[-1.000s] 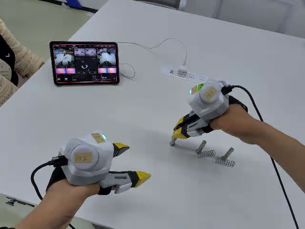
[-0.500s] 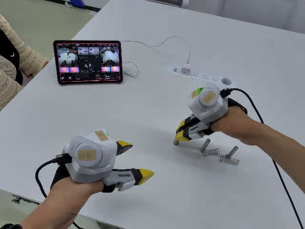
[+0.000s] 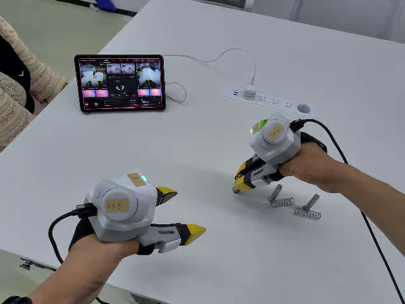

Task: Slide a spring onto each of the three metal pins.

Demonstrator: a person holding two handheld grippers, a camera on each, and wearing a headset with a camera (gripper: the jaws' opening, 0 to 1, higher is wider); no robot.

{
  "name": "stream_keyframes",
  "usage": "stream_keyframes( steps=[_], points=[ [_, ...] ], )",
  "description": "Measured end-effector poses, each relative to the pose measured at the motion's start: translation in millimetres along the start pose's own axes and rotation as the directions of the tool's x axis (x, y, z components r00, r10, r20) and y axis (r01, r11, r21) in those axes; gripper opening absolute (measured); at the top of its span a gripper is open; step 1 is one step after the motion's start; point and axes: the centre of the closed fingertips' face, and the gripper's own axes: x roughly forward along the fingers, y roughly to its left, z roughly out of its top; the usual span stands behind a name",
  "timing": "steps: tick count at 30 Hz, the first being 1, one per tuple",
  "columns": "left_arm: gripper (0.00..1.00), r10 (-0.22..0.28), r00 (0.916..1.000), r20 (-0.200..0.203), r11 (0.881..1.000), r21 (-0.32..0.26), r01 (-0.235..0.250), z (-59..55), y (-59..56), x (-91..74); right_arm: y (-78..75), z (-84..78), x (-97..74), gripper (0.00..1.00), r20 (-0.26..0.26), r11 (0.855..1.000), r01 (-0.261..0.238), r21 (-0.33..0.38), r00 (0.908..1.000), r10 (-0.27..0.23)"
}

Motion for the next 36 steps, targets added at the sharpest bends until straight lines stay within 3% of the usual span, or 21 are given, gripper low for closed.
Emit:
stream_keyframes(
  steps=[9, 22, 27, 36],
  points=[
    [0.56, -0.001, 1.0000, 0.000, 1.000, 0.003, 0.001, 1.9, -1.5, 0.2, -2.2, -0.7, -10.1, 0.26, 0.017, 0.999, 0.018, 0.036, 0.9997, -0.018],
    [0.56, -0.009, 0.9999, 0.004, 1.000, 0.006, 0.009, 6.6, -7.4, 1.7, -3.1, -2.1, -28.2, 0.32, 0.083, 0.994, 0.050, 0.092, 0.9949, -0.058],
    [0.56, -0.011, 0.9999, 0.006, 1.000, 0.009, 0.011, 8.7, -8.4, 2.2, -4.0, -1.9, -36.3, 0.33, 0.135, 0.988, 0.054, 0.146, 0.9881, -0.074],
    [0.56, -0.018, 0.9998, 0.012, 1.000, 0.006, 0.018, 13.8, -13.8, 4.9, -5.0, -4.9, -51.5, 0.37, 0.228, 0.965, 0.057, 0.255, 0.9665, -0.117]
  ],
)
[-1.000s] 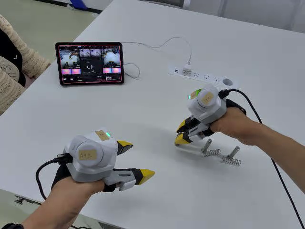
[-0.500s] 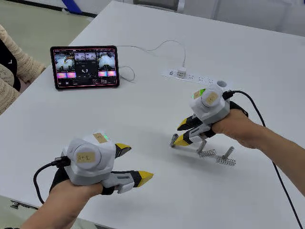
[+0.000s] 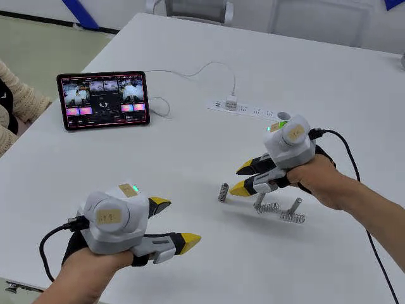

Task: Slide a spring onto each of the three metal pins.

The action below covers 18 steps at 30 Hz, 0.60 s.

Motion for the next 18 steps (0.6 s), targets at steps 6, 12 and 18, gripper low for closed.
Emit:
stream_keyframes(
  steps=[6, 12, 18],
  points=[
    [0.56, 0.000, 1.0000, 0.002, 1.000, -0.006, 0.000, 1.2, -3.7, 1.8, -0.7, -4.2, -9.8, 0.38, 0.052, 0.999, 0.012, 0.048, 0.9985, -0.015],
    [0.56, 0.004, 1.0000, 0.004, 1.000, -0.019, -0.004, 0.9, -5.6, 3.5, -1.8, -7.9, -17.6, 0.39, 0.090, 0.996, 0.027, 0.085, 0.9953, -0.034],
    [0.56, 0.002, 1.0000, 0.005, 1.000, -0.018, -0.002, 2.9, -7.1, 6.3, -1.7, -16.1, -24.2, 0.40, 0.106, 0.993, 0.039, 0.110, 0.9931, -0.051]
  ],
)
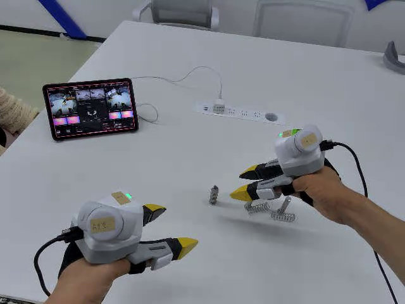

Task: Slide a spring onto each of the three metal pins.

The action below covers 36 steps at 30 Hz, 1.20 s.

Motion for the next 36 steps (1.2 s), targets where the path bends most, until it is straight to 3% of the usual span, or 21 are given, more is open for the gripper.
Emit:
stream_keyframes(
  steps=[12, 21, 36],
  points=[
    [0.57, 0.005, 1.0000, 0.003, 1.000, 0.004, -0.005, 4.3, 4.5, 4.9, 2.6, -8.3, -20.7, 0.47, 0.027, 0.999, 0.041, 0.023, 0.9988, -0.042],
    [0.57, 0.000, 0.9999, 0.011, 1.000, 0.014, 0.000, 8.9, 6.9, 10.5, 10.1, -15.1, -34.8, 0.49, 0.081, 0.996, 0.064, 0.065, 0.9943, -0.069],
    [0.57, -0.021, 0.9996, 0.017, 0.999, 0.041, 0.020, 16.8, 7.2, 20.8, 23.5, -31.8, -57.1, 0.58, 0.138, 0.981, 0.132, 0.145, 0.9787, -0.152]
  ],
)
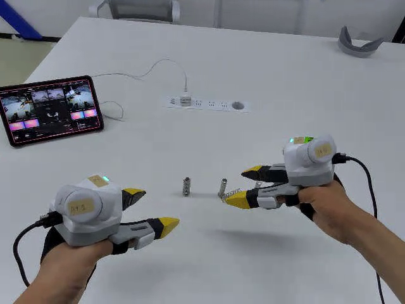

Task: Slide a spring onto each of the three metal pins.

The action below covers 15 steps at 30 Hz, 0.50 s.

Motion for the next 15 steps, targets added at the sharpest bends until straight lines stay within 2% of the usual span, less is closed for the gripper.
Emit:
stream_keyframes(
  steps=[5, 15],
  points=[
    [0.57, -0.007, 1.0000, -0.001, 1.000, 0.006, 0.007, 0.4, -1.3, 3.3, 1.1, -3.3, -12.1, 0.61, 0.029, 0.999, 0.035, 0.034, 0.9989, -0.036],
    [0.58, -0.022, 0.9997, 0.001, 1.000, 0.008, 0.022, 4.2, -3.3, 10.8, 1.7, -17.4, -35.0, 0.65, 0.051, 0.993, 0.086, 0.080, 0.9946, -0.090]
  ],
)
